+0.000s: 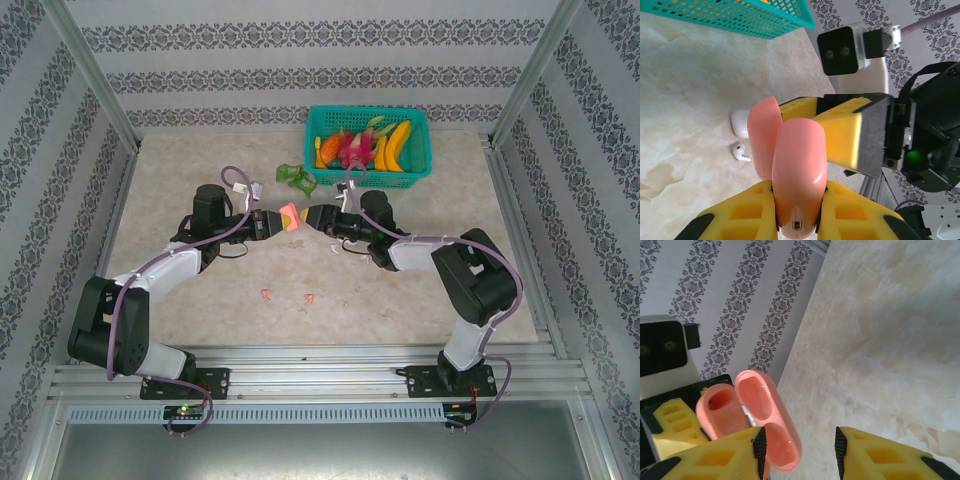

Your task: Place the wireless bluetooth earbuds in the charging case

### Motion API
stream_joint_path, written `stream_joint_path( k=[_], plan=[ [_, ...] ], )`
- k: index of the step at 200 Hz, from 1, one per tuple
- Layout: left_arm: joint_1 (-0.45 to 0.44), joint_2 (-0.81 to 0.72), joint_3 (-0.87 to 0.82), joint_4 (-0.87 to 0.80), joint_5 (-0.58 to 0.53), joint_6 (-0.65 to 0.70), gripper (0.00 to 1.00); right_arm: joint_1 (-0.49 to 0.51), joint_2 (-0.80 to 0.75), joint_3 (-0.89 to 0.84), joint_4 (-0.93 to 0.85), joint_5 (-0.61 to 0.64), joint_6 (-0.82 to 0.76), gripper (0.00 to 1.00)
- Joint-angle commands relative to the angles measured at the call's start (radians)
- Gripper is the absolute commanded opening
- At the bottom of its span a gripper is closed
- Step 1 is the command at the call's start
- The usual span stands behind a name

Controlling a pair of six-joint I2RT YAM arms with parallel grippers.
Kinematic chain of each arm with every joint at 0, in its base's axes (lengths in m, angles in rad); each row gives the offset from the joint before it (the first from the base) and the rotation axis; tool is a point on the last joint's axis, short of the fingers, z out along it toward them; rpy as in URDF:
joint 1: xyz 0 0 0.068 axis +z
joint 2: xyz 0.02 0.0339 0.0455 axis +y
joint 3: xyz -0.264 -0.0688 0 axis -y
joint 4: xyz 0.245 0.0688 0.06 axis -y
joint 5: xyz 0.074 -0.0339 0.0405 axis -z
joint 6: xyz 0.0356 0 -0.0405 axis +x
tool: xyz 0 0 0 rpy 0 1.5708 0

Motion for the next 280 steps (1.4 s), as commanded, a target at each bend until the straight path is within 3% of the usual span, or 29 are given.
stream_joint_path(
  k=[1,114,208,227,252,280],
  plan=[
    [-0.009,-0.034,-0.003,0.055,0.012,-0.006,0.00,0.003,0.034,-0.007,0.123,-0.022,0.058,0.42],
    [-0.010,-0.020,-0.004,0.075,0.001,-0.008,0.00,0.047,0.077,-0.004,0.151,-0.025,0.073,0.34],
    [-0.010,-0.020,-0.012,0.087,-0.004,-0.015,0.00,0.050,0.110,0.029,0.212,-0.040,0.130,0.00],
    [-0.011,-0.019,-0.017,0.088,-0.008,-0.018,0.00,0.049,0.108,0.032,0.212,-0.042,0.133,0.00],
    [-0.011,-0.018,-0.018,0.086,-0.015,-0.018,0.09,0.047,0.103,0.034,0.213,-0.039,0.138,0.00],
    [-0.010,-0.024,-0.022,0.076,-0.036,-0.017,0.33,0.039,0.096,0.031,0.200,-0.026,0.138,0.00]
  ],
)
